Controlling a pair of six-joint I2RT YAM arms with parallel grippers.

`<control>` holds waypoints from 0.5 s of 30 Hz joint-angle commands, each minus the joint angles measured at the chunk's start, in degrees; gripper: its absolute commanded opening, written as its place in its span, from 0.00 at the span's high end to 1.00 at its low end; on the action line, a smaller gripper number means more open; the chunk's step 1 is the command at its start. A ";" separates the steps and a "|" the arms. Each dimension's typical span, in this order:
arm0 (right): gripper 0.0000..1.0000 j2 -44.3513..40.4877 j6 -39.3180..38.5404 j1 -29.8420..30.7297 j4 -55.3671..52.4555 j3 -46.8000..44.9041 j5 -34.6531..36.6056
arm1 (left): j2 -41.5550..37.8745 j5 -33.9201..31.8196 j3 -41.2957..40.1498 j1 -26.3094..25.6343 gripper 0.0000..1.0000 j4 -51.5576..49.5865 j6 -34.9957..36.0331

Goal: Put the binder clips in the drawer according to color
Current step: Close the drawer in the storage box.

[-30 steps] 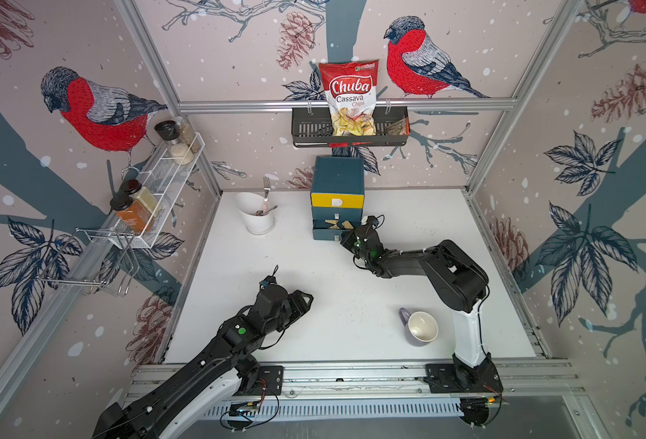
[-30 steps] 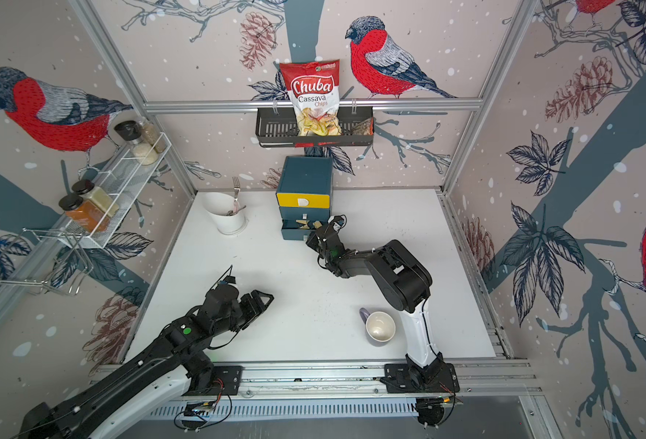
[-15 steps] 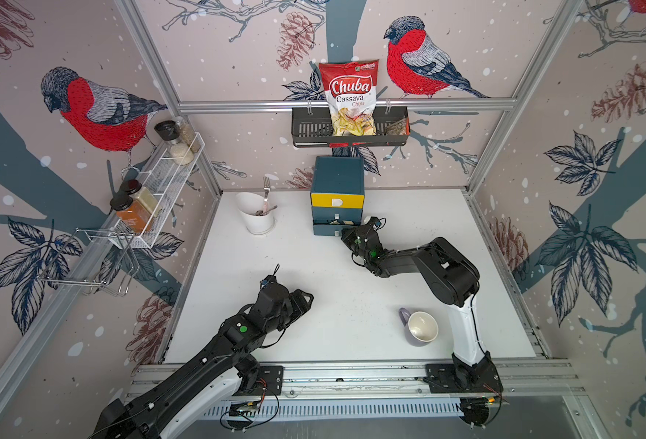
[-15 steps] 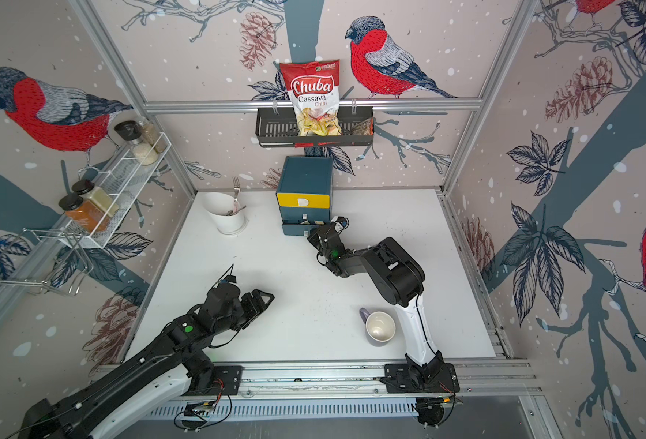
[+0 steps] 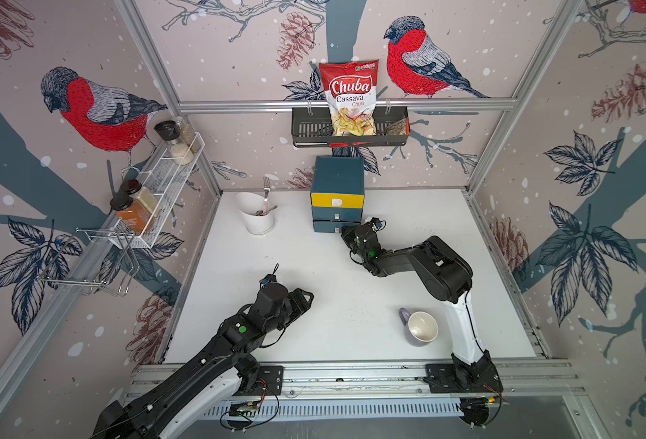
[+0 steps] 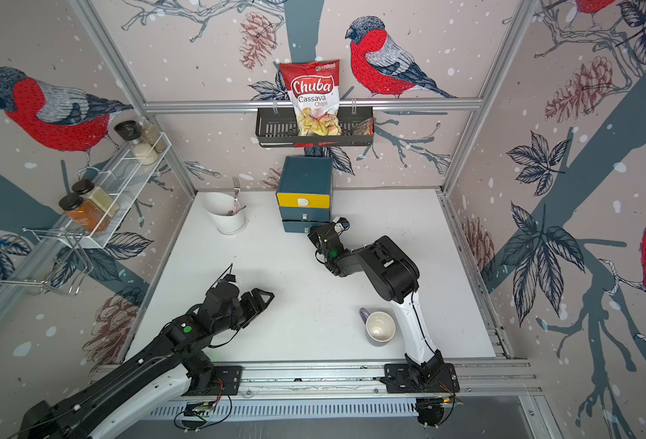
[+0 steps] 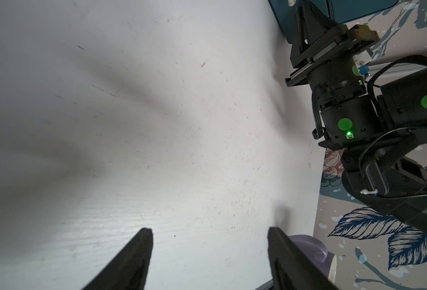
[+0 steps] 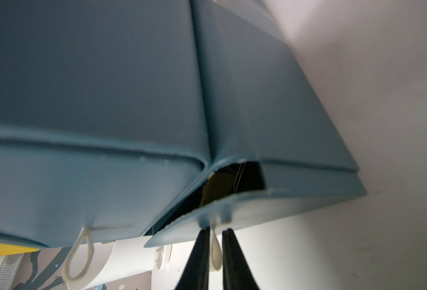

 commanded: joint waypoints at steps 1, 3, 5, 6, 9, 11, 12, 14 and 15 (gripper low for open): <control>0.83 0.65 0.71 0.09 2.13 1.02 1.12 | -0.29 -0.91 0.64 -0.06 0.23 1.26 0.57; 0.83 0.93 0.71 0.08 2.01 1.36 1.10 | -0.34 -0.96 0.64 -0.06 0.23 1.26 0.55; 0.83 0.87 0.63 0.05 2.12 1.36 1.08 | -0.43 -0.93 0.55 -0.04 0.23 1.41 0.55; 0.82 0.86 0.47 0.00 2.12 1.40 1.08 | -0.47 -0.95 0.55 -0.05 0.23 1.52 0.58; 0.82 0.37 0.58 -0.25 2.08 1.09 0.53 | -0.41 -1.11 0.71 0.00 0.23 1.59 0.68; 0.82 -1.22 0.68 -0.26 2.38 -0.66 0.55 | -0.27 -1.60 1.05 -0.05 0.21 1.29 0.95; 0.81 -2.80 0.48 -0.19 2.31 -2.30 1.20 | -0.25 -1.87 1.29 -0.05 0.19 1.13 1.16; 0.79 -7.20 -1.13 0.21 1.83 -6.05 3.20 | -0.29 -2.64 1.83 0.01 0.12 1.06 1.78; 0.77 -9.98 -2.91 0.50 1.05 -8.16 4.44 | -0.28 -3.11 2.31 0.13 0.02 1.03 2.39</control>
